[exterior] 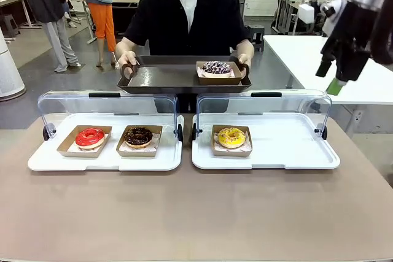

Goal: Provide the desired donut to the person.
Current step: Place the picked Paper togo box onto the Handle tray extended by the person.

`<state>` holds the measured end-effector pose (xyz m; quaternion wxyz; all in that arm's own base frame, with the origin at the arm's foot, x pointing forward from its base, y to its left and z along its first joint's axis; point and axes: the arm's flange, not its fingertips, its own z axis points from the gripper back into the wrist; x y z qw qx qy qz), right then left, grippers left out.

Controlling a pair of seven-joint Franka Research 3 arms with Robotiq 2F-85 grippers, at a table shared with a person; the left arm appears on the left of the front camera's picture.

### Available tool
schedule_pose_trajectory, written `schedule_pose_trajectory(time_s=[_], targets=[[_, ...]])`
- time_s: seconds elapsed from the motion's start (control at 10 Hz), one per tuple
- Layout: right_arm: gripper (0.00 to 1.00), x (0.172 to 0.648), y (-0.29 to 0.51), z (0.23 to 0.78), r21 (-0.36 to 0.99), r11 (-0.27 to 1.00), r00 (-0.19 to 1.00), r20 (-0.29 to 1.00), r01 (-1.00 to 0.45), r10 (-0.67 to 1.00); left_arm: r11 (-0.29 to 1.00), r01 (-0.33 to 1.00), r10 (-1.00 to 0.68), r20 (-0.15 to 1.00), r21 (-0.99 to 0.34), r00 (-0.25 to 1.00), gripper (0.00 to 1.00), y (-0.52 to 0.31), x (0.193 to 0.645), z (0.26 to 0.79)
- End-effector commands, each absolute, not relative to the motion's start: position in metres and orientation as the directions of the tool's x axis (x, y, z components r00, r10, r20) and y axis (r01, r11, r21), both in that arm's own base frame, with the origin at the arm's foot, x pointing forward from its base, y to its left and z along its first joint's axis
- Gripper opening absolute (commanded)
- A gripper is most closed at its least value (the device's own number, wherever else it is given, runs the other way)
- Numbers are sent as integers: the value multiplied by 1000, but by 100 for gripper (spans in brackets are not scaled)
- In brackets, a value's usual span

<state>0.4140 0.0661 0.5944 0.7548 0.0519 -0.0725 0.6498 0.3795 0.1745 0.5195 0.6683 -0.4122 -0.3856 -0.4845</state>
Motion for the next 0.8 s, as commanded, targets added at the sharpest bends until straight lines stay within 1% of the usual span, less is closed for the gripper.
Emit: schedule_pose_trajectory(time_s=[0.0, 0.1, 0.2, 0.3, 0.6, 0.7], targets=[[100, 411, 65, 574, -25, 161, 151, 233, -987, 961, 184, 969, -317, 923, -165, 217, 100, 175, 379, 521], [100, 413, 66, 575, -32, 170, 159, 227, -985, 961, 184, 969, -317, 923, -165, 217, 100, 175, 379, 521], [100, 415, 74, 577, -56, 233, 224, 133, -971, 965, 184, 969, -317, 923, -165, 217, 100, 175, 379, 521], [100, 414, 60, 575, -18, 168, 162, 187, -986, 969, 184, 969, -317, 923, -165, 217, 100, 175, 379, 521], [100, 414, 63, 575, -26, 183, 175, 180, -983, 968, 184, 969, -317, 923, -165, 217, 100, 175, 379, 521], [100, 422, 40, 576, 13, 157, 153, 322, -987, 934, 184, 969, -317, 923, -165, 217, 100, 175, 379, 521]])
